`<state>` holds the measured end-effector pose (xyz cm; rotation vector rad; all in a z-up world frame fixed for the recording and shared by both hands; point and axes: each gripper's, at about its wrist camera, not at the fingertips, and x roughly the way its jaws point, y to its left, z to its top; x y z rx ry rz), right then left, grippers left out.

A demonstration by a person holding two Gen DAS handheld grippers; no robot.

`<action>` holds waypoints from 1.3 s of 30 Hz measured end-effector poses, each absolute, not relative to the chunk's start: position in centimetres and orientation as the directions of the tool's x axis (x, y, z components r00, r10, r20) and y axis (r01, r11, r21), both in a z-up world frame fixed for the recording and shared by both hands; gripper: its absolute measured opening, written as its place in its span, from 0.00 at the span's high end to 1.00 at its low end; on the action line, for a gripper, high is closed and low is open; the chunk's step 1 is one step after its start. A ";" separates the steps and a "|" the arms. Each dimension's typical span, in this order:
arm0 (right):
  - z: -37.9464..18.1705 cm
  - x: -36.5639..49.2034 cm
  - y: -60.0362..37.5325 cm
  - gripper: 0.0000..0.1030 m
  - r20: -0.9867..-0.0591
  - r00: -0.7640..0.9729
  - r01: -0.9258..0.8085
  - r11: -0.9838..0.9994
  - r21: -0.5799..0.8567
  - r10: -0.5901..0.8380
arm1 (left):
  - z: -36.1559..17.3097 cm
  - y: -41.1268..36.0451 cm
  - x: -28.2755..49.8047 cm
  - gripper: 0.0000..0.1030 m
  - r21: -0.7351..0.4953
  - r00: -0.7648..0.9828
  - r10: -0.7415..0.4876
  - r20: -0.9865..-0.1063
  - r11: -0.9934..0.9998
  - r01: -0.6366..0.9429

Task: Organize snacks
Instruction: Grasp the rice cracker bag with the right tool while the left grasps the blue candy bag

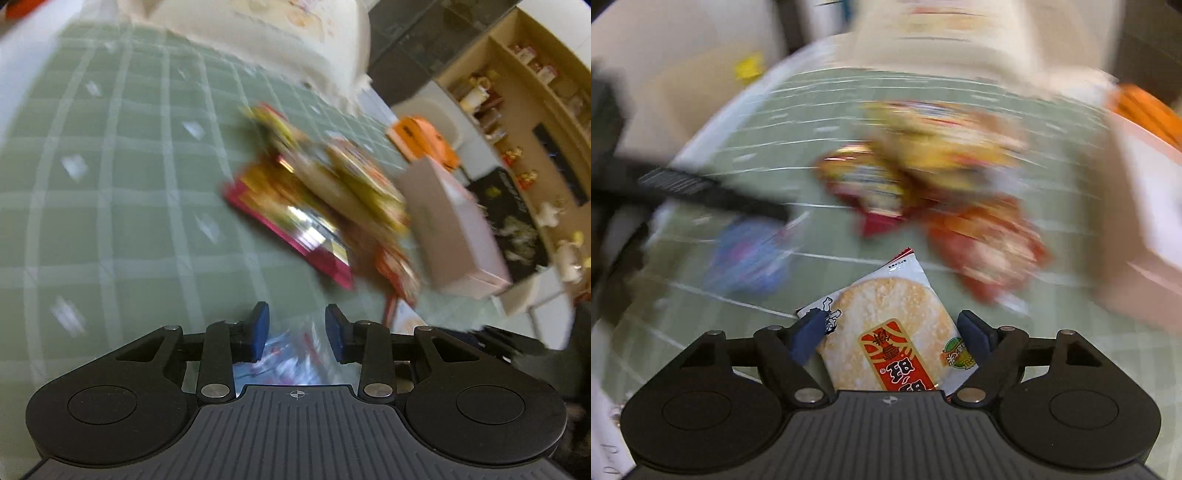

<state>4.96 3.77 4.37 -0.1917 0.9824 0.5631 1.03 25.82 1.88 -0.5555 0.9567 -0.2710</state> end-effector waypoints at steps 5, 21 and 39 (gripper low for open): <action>4.8 4.2 -3.7 0.18 -0.817 0.511 -0.378 0.924 0.067 0.268 | 5.4 22.6 -2.2 0.63 -0.295 0.577 -0.323 -0.750 0.944 0.145; 4.6 2.4 -5.8 0.14 -0.789 0.549 -0.346 0.935 0.085 0.275 | 3.4 16.8 -0.2 0.30 -0.114 0.553 -0.228 -0.801 0.966 0.233; 4.1 3.0 -6.7 0.09 -0.808 0.509 -0.367 0.924 0.110 0.298 | 2.7 13.7 5.3 0.26 -0.123 0.572 -0.165 -0.803 0.986 0.111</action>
